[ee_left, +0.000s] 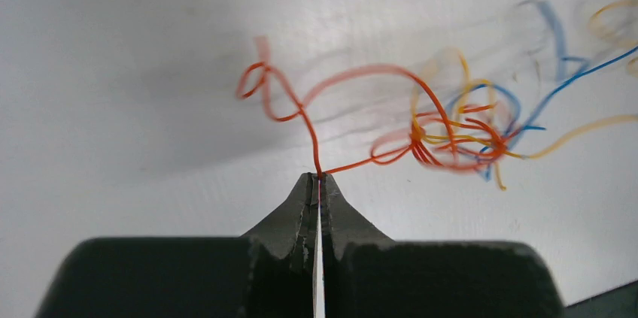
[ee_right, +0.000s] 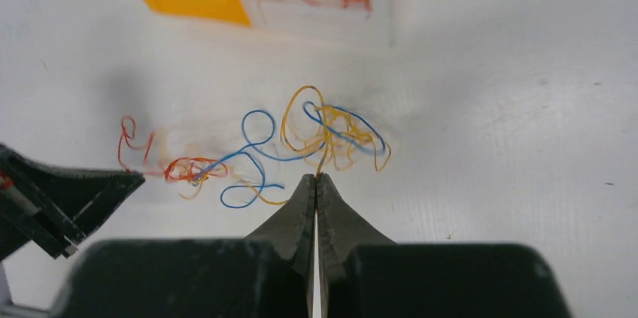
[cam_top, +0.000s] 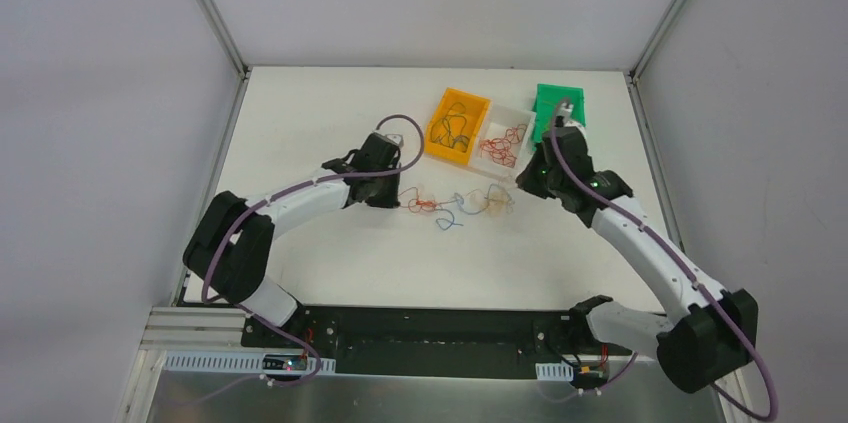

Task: Untangle the cables

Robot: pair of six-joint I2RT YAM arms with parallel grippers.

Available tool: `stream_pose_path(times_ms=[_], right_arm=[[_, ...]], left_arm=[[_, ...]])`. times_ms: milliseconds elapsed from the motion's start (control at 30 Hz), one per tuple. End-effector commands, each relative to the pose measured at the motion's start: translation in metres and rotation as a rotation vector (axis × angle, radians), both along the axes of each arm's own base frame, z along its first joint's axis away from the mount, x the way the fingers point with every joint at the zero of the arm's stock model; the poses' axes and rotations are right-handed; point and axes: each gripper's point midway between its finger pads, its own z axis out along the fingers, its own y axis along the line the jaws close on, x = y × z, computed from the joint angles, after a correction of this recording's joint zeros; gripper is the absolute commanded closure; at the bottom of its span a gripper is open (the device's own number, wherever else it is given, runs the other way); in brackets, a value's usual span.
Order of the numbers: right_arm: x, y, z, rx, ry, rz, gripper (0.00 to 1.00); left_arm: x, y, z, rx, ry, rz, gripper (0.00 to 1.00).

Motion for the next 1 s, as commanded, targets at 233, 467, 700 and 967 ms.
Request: stream_pose_path(times_ms=[233, 467, 700, 967], right_arm=[[0.003, -0.128, 0.002, 0.091, -0.033, -0.58, 1.0], [0.002, -0.148, 0.011, 0.126, -0.063, -0.686, 1.0], [0.004, -0.141, 0.012, 0.131, -0.053, -0.629, 1.0], [-0.012, -0.178, -0.007, 0.153, -0.045, -0.872, 1.0]], left_arm=[[0.009, 0.154, 0.031, 0.171, -0.179, 0.565, 1.0], [0.001, 0.189, 0.059, 0.217, -0.295, 0.748, 1.0], [0.002, 0.185, 0.07, 0.174, -0.317, 0.737, 1.0], [-0.006, 0.215, 0.083, 0.213, -0.417, 0.891, 1.0]])
